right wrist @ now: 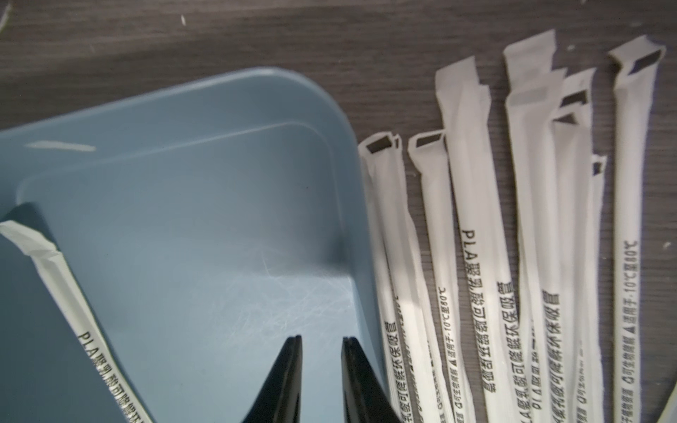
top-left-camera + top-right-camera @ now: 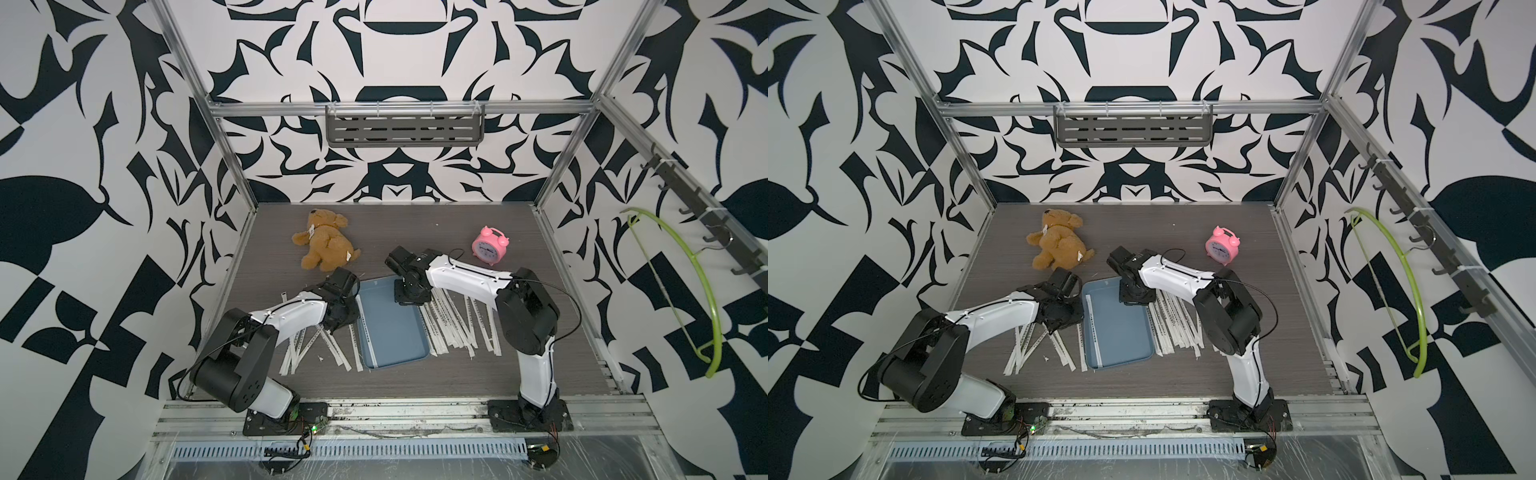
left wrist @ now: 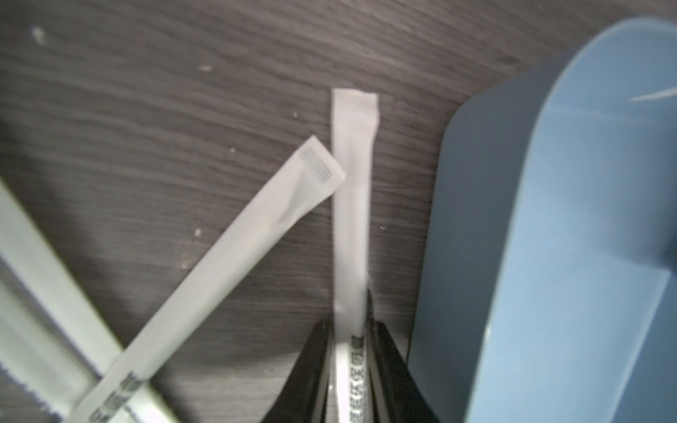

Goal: Put the straws into the storage box
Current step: Pick up the straw from the center of the board.

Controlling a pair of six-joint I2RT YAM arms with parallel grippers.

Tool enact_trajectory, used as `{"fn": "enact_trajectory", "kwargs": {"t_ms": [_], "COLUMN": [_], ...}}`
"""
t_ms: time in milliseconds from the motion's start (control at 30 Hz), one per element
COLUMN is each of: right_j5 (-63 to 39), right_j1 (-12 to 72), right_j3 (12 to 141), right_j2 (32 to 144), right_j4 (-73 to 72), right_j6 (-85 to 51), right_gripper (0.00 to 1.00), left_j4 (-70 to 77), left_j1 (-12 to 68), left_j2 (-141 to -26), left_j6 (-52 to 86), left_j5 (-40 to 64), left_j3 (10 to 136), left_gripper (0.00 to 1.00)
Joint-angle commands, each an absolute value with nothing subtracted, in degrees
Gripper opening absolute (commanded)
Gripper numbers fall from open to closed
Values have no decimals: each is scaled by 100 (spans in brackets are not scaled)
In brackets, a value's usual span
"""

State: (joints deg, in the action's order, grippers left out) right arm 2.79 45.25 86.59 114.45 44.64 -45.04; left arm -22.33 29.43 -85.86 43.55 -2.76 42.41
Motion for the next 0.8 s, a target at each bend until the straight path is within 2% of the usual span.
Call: {"fn": "enact_trajectory", "kwargs": {"t_ms": [0,67,233,400,667,767], "right_j5": [378,378,378,374,238,233], "right_j1": [4553,4553,4559,4557,4561,4570], "right_j3": [8632,8622,8613,8569,8585,8578], "right_j2": [11095,11084,11044,10982,10996,10986], "right_j4": [4457,4439,4413,4380,4289,4266], "right_j6": [-4544,-4570,-4579,-4584,-4582,-4583], "right_gripper": [25,25,25,25,25,24], "left_j4": [-2548,-2598,-2887,-3430,-4227,-4317], "left_j1": [2979,2979,2977,2979,2979,3022], "left_j2": [-8649,-8640,-8579,-8297,-7356,-7153], "left_j6": [4203,4172,4032,3824,3902,4239], "left_j5": [-387,-369,-486,-734,-1031,-777], "left_j3": [4325,4353,4574,4860,5349,5631], "left_gripper": [17,13,11,0,0,0]}}
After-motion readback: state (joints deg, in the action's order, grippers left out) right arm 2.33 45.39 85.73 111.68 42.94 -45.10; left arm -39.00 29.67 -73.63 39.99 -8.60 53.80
